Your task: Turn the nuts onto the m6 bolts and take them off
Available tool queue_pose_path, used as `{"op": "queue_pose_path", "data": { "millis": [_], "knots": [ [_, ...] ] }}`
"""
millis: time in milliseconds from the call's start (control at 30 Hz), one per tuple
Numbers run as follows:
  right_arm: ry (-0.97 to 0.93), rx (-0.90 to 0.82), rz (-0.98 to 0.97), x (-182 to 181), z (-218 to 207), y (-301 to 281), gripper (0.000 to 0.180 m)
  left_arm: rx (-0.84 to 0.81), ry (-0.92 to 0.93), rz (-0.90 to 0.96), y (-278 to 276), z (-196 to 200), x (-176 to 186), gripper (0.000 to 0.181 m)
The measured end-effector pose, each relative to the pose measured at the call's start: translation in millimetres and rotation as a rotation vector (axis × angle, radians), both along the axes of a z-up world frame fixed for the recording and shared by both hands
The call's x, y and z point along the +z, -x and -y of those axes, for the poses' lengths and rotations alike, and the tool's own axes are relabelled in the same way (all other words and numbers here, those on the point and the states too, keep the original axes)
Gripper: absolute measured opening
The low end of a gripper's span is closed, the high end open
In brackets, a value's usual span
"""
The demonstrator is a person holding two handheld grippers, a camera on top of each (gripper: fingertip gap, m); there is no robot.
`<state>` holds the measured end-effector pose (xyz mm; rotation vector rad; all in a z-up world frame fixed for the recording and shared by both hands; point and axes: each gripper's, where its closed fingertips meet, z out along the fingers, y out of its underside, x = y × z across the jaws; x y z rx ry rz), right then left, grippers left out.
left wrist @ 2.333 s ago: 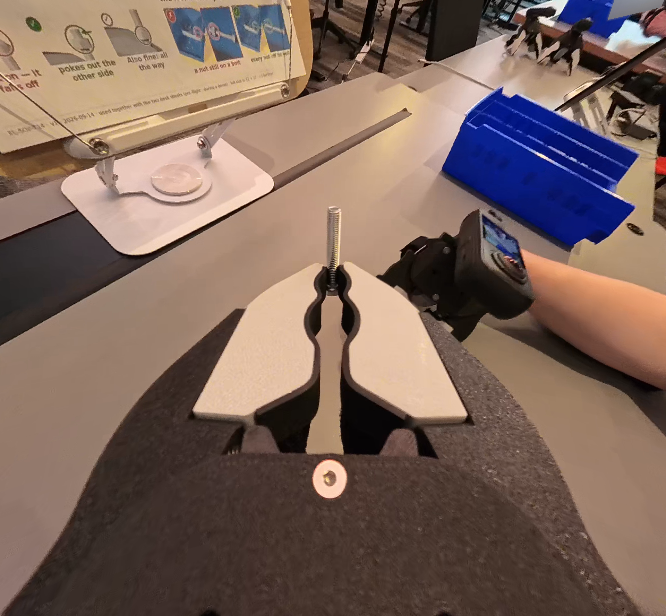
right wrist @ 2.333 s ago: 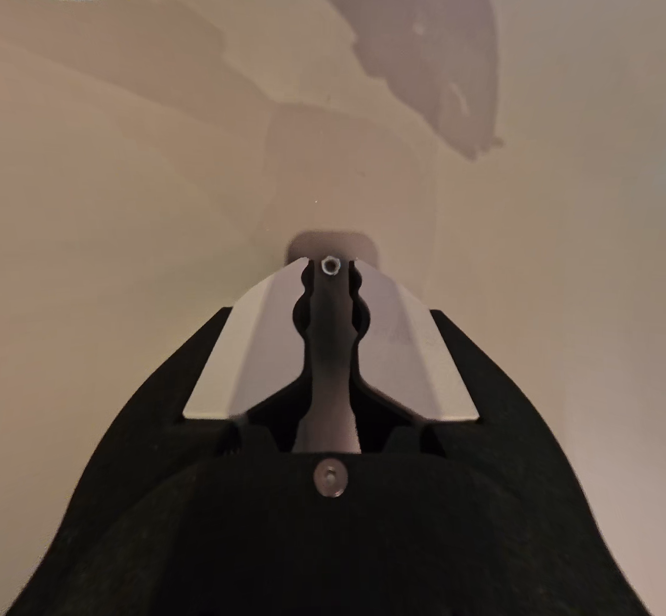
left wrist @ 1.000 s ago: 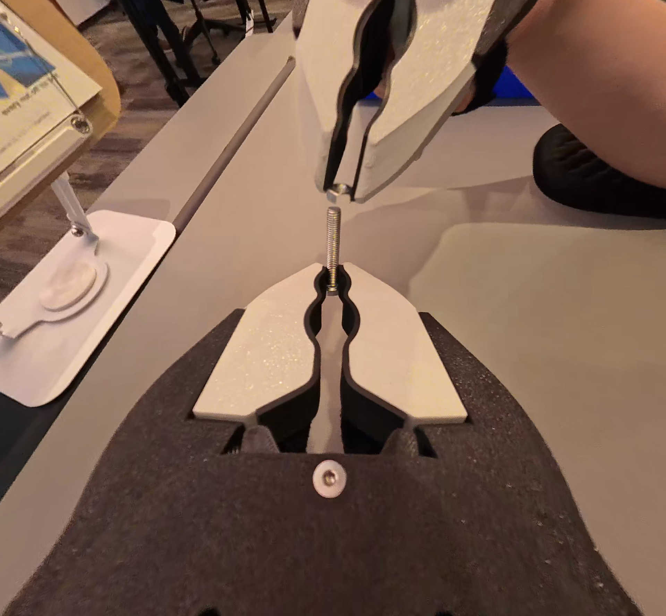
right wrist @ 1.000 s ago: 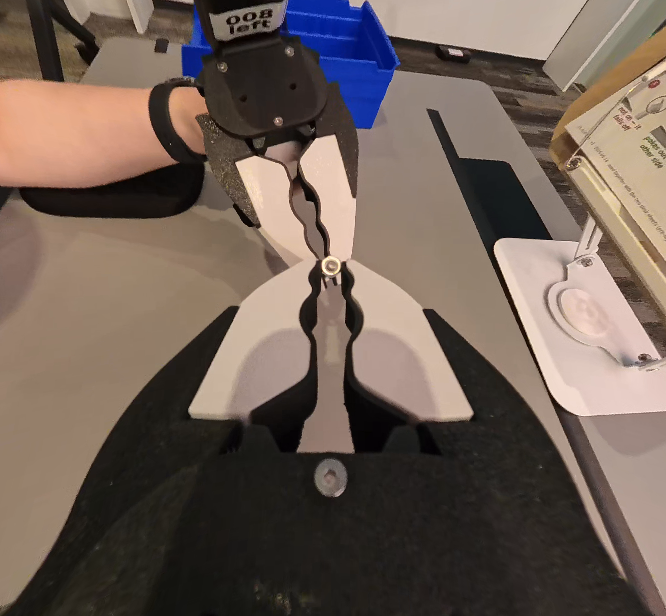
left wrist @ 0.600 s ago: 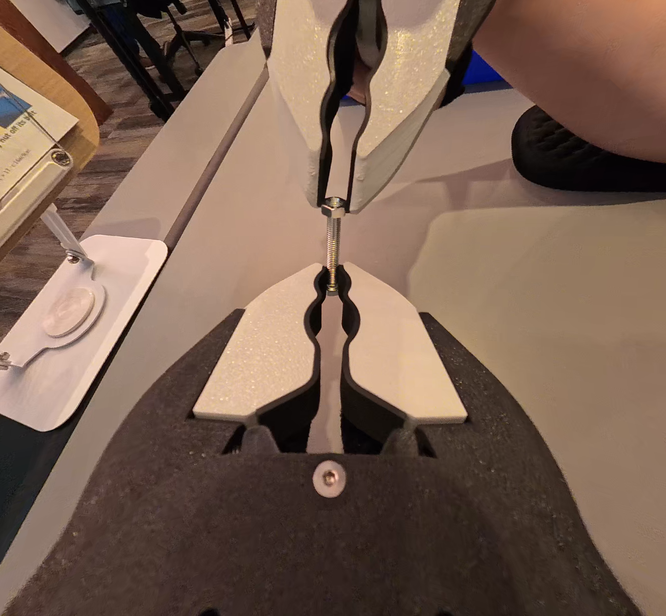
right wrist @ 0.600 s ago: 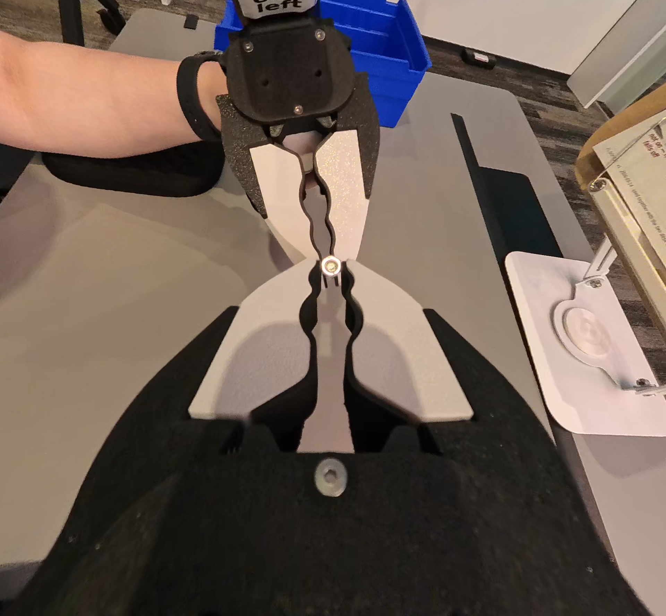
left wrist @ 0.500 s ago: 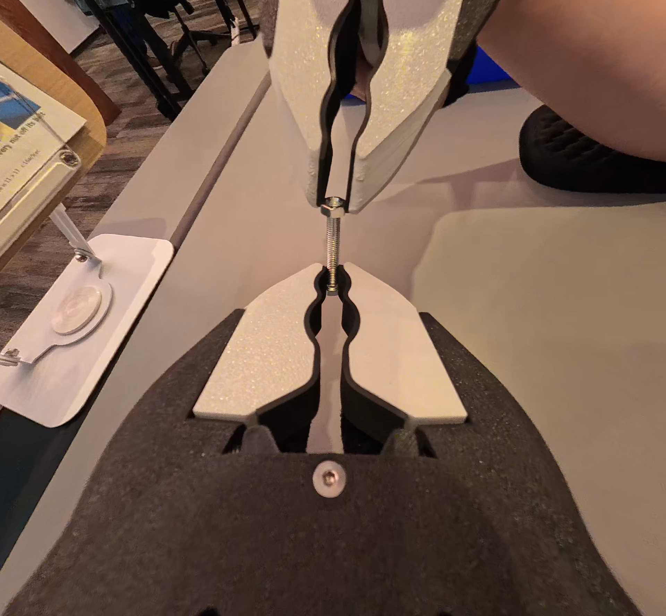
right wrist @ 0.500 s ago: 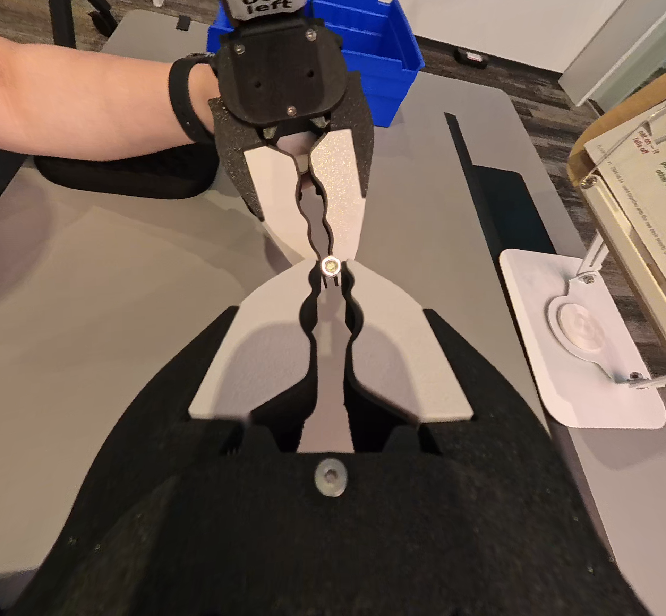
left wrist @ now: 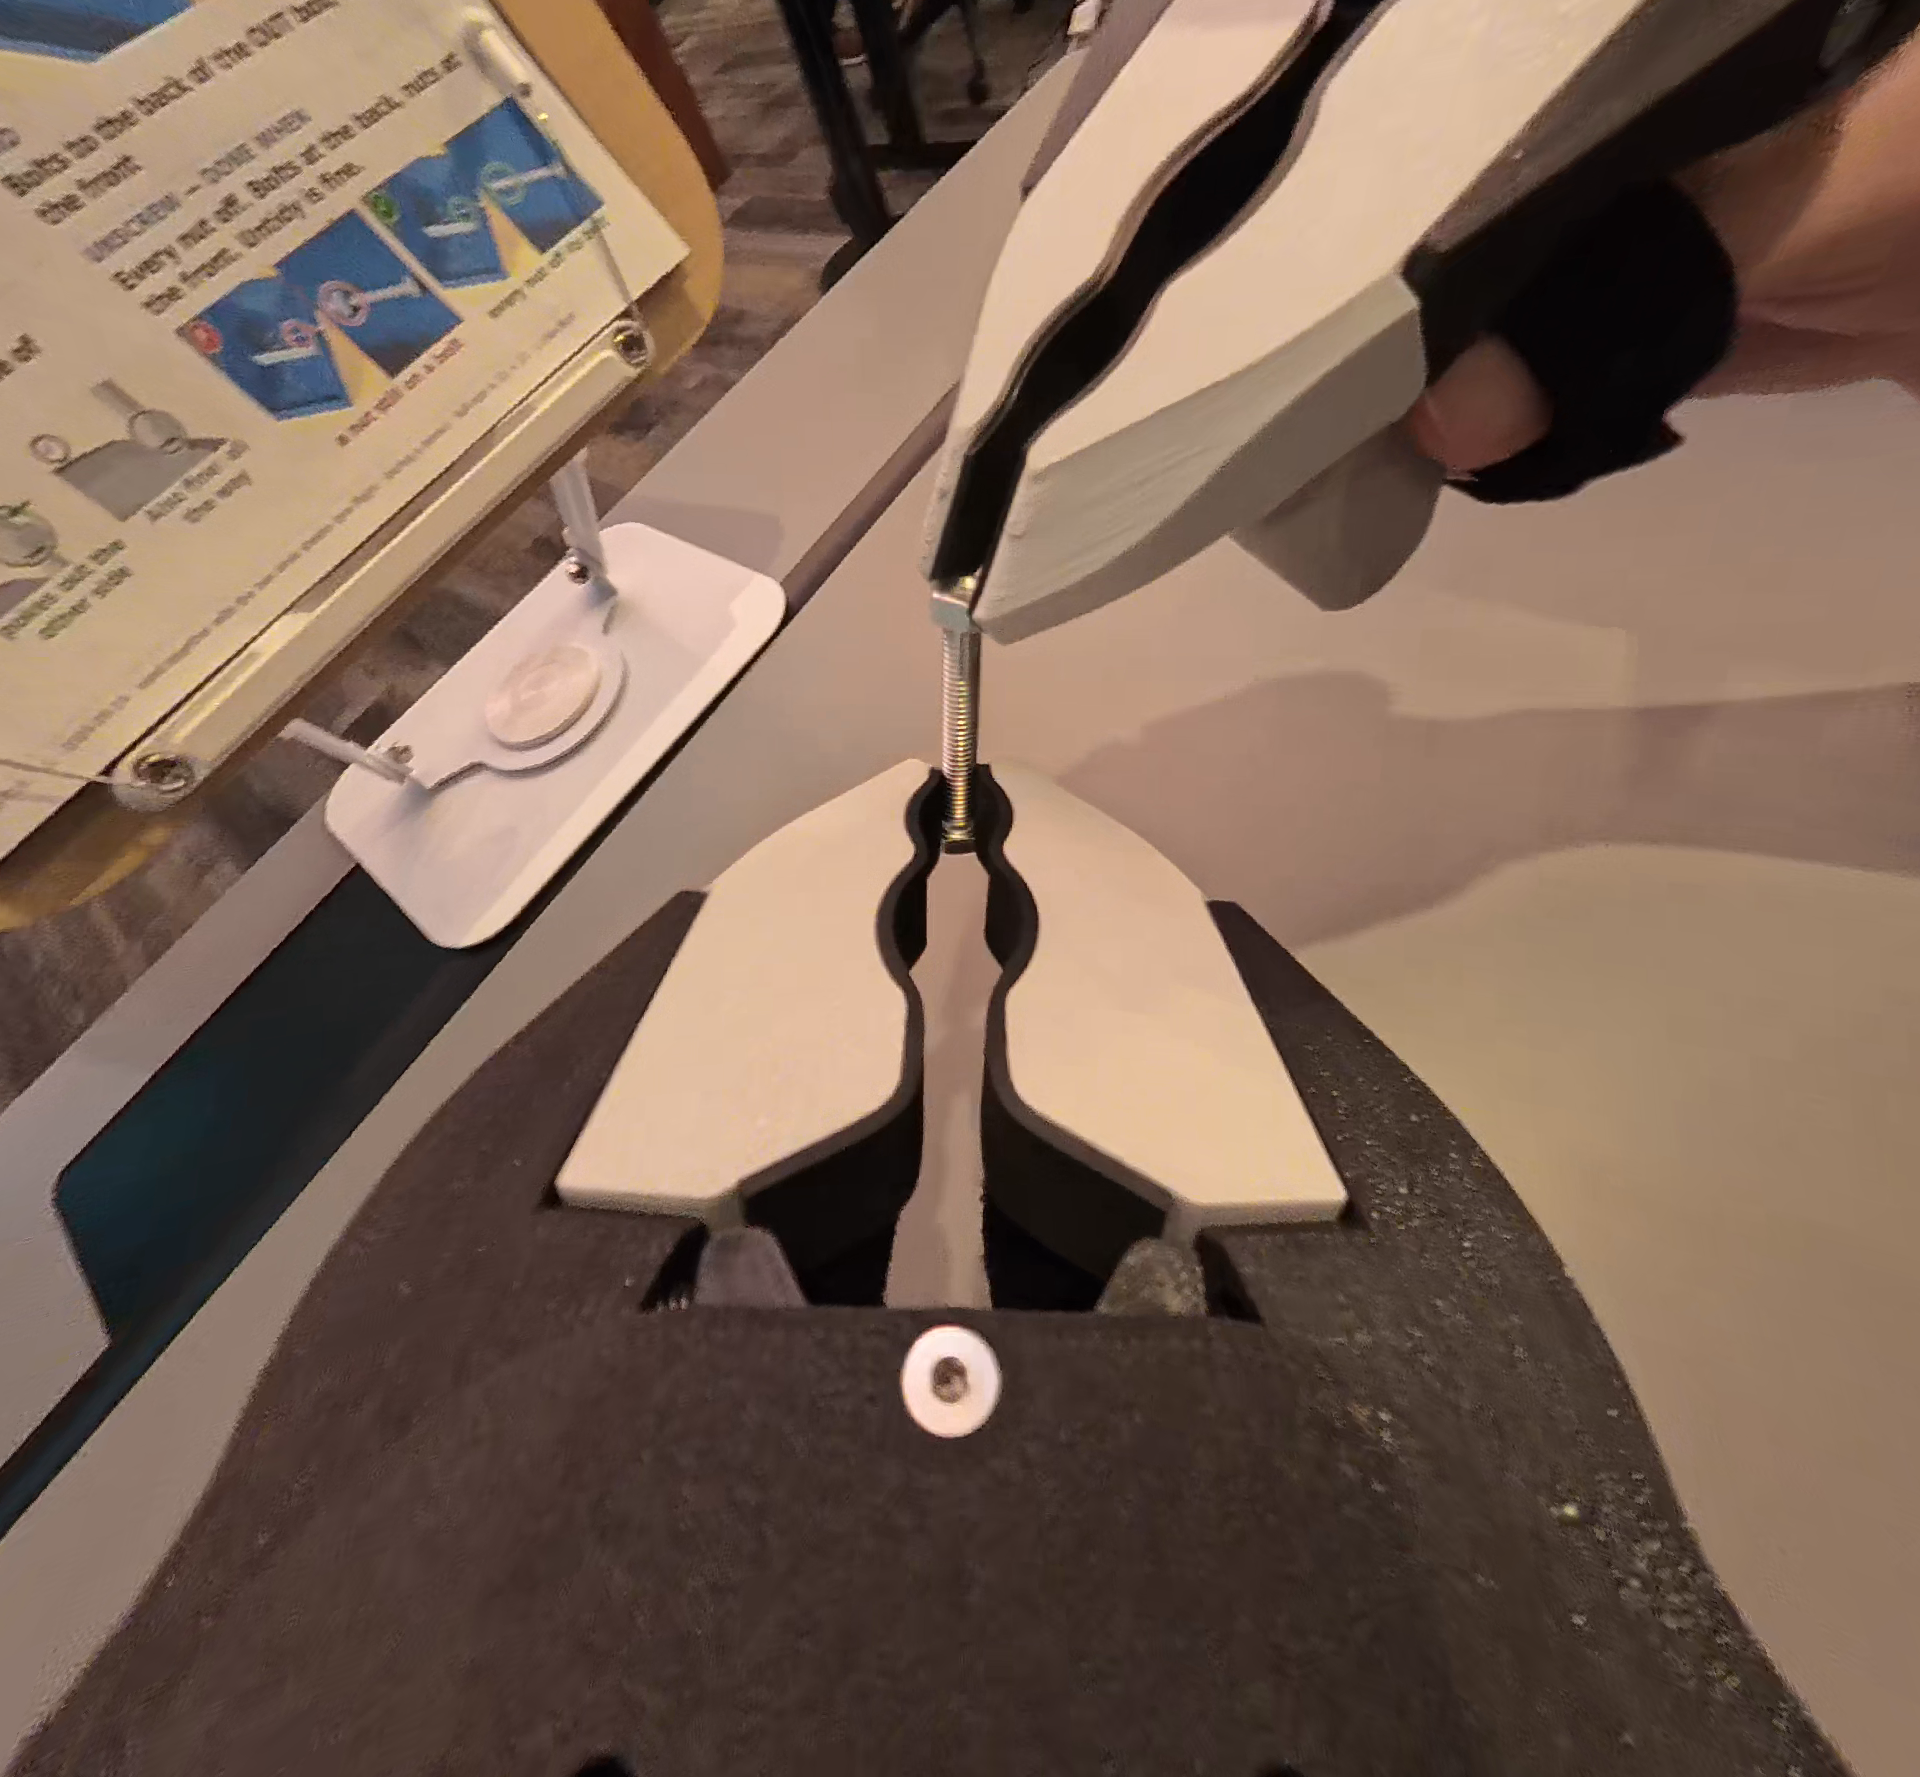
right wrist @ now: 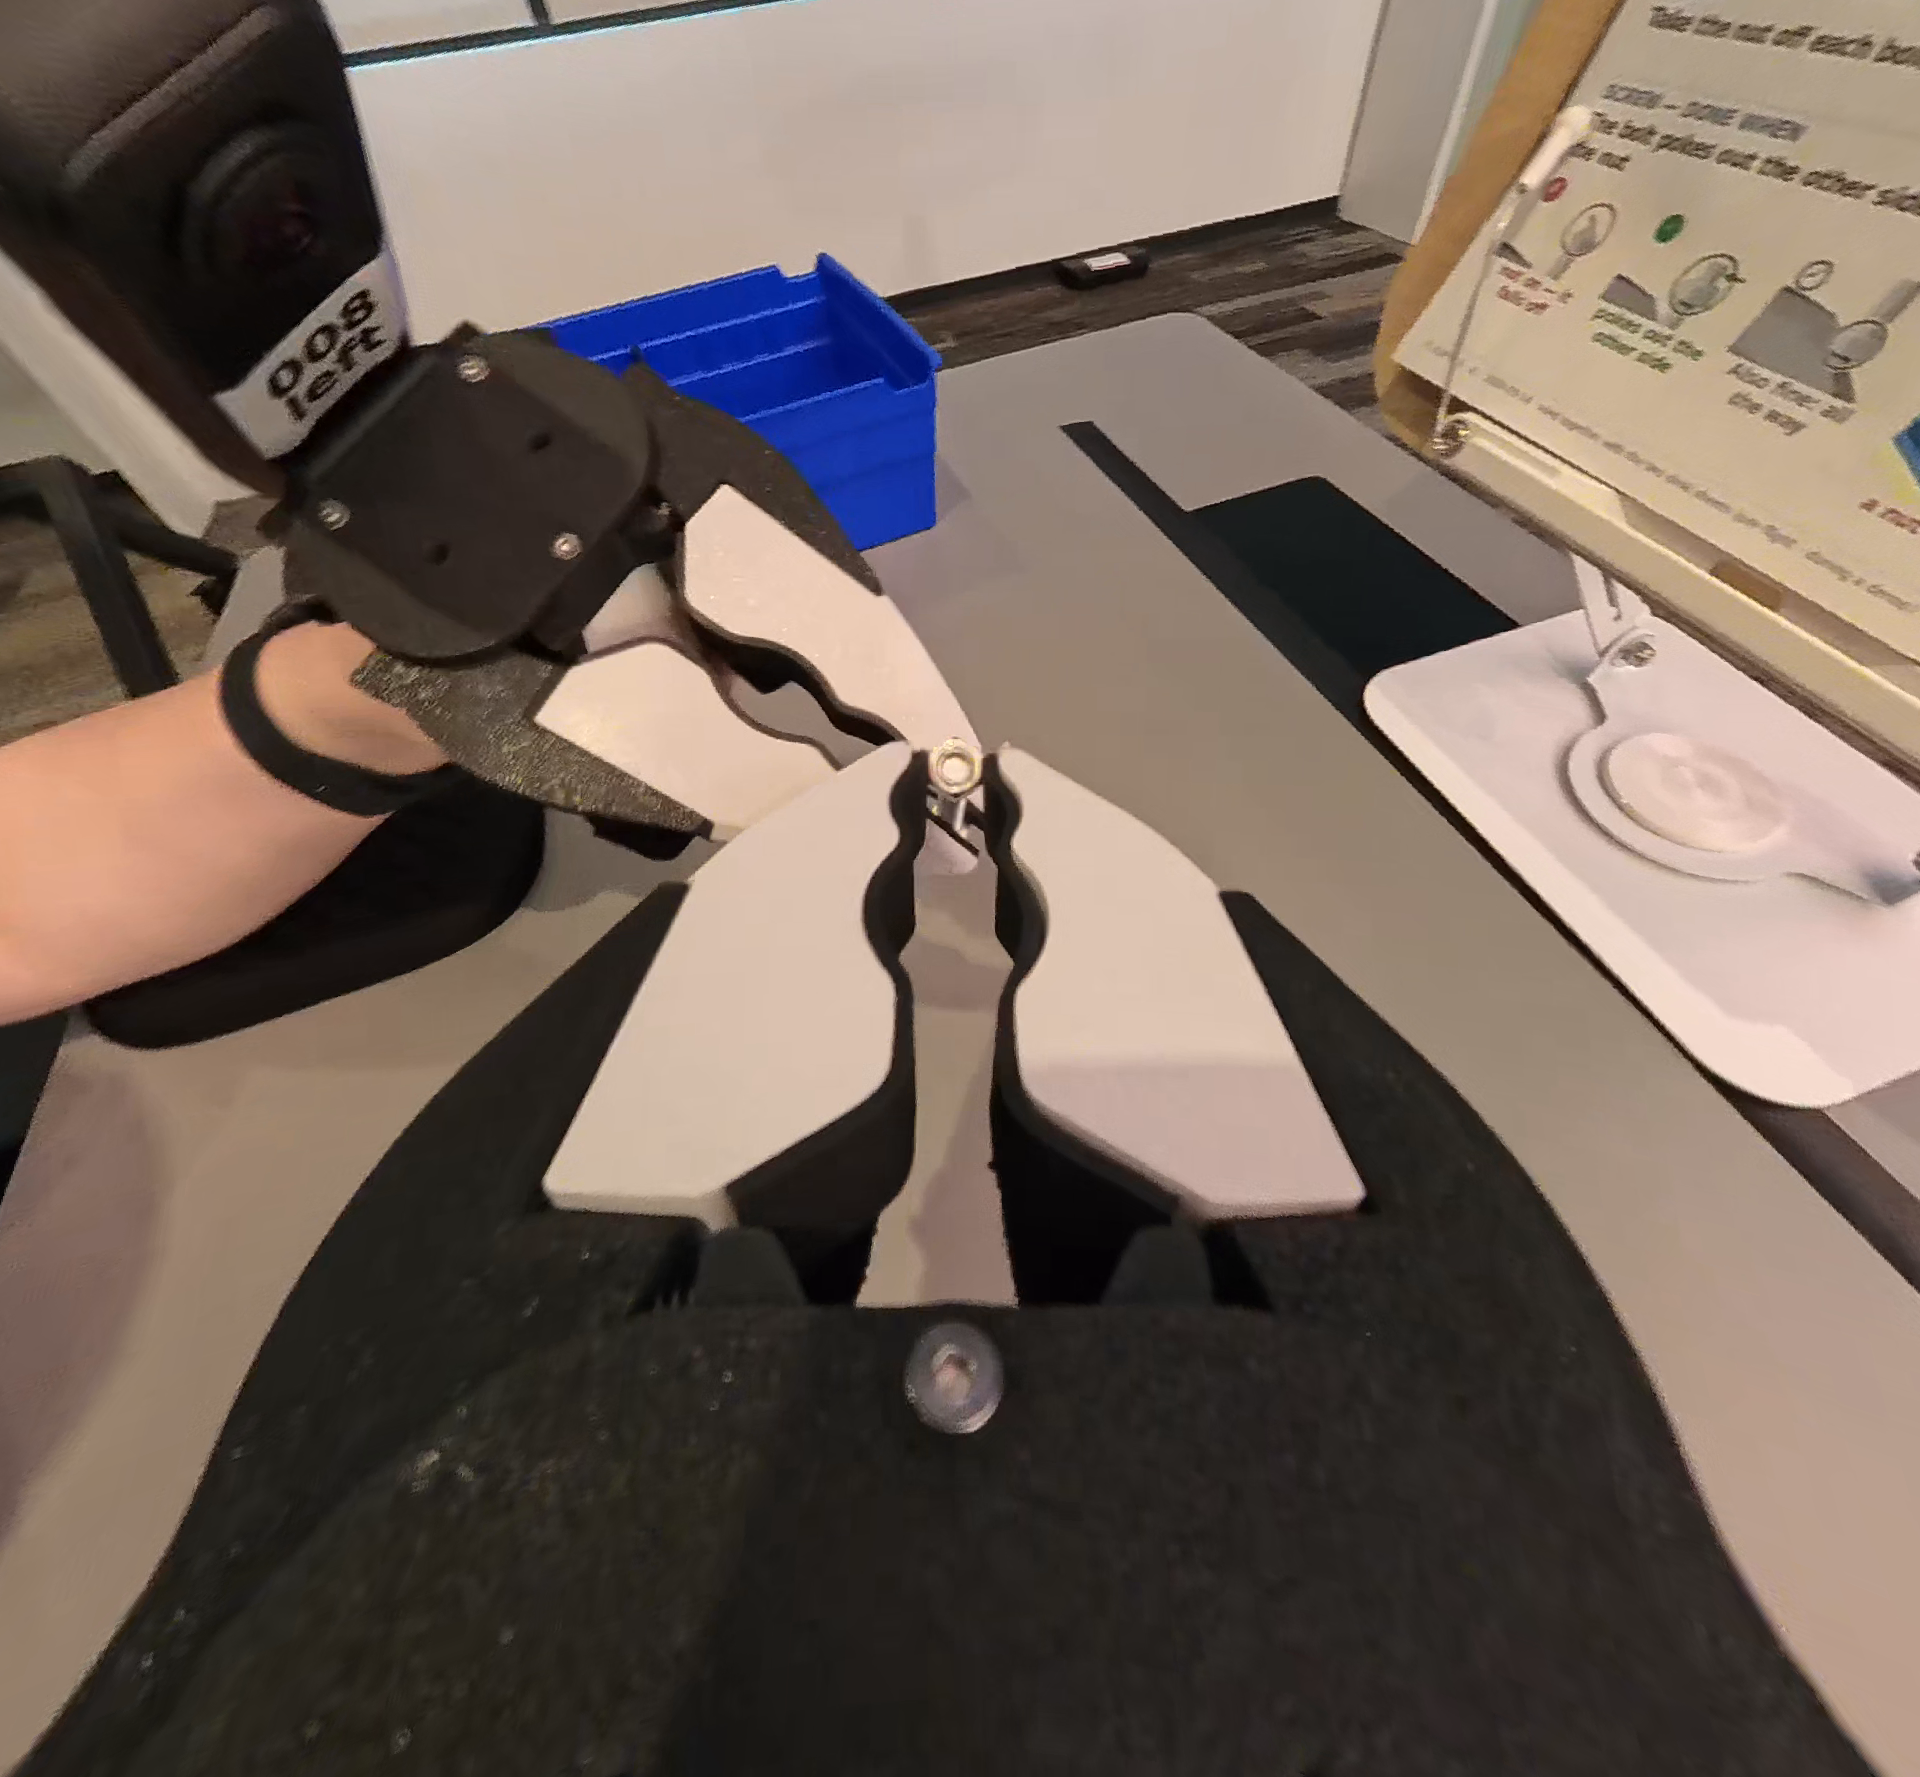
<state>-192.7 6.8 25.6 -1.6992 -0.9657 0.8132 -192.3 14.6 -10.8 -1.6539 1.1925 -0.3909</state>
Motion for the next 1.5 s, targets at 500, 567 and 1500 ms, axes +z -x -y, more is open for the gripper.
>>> {"op": "queue_pose_path", "data": {
  "millis": [500, 567, 1500],
  "knots": [
    [0.081, -0.104, -0.031, 0, -6, -1, 0.009, 0.091, -0.026, 0.001, 0, -7, 1, 0.005],
    [0.062, -0.111, -0.009, 0, -6, -2, 0.009, 0.094, -0.029, 0.007, -2, -7, 1, 0.005],
    [-0.086, -0.101, 0.126, 8, -1, -9, 0.031, 0.008, 0.022, 0.096, -8, 1, 6, 0.005]
  ]
}}
